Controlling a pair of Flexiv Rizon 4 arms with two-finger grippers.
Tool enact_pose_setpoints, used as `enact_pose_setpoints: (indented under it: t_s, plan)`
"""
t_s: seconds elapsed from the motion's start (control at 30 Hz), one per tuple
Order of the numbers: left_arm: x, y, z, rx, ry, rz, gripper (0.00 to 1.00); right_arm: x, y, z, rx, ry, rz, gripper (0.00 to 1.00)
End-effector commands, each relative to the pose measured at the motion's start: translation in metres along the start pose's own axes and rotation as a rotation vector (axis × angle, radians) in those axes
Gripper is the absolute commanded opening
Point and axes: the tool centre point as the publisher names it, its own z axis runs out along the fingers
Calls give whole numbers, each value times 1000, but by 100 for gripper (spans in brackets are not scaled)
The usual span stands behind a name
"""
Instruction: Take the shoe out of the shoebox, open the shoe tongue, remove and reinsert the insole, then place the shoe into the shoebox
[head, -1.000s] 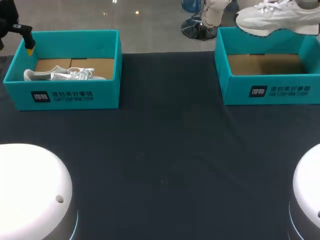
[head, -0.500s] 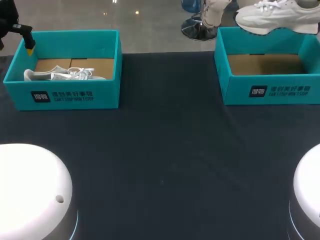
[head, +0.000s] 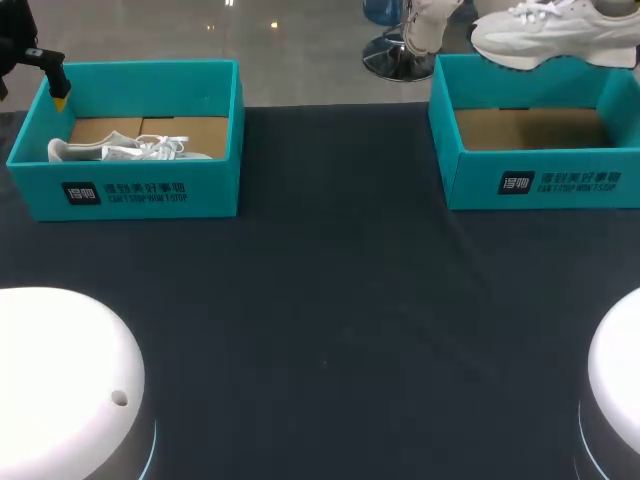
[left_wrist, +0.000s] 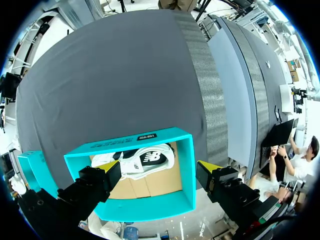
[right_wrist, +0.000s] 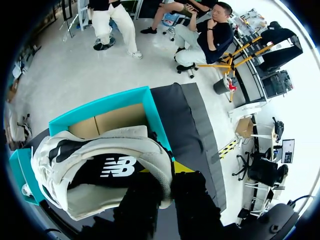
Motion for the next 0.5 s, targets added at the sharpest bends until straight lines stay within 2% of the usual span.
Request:
enact_pose_setpoints:
  t_s: [0.03,0.07,0.13,0.5]
  plan:
    - [0,-1,0,-2,2,0,100,0,2,-2,5,1,0,0]
    - [0,-1,0,-2,2,0,100,0,2,-2,5,1,0,0]
    - [0,-1,0,-2,2,0,100,0,-11,-6,-7,9,19,0]
    - [0,-1,0,-2,2,0,100,23,-123,-27,-44,-27,17,0]
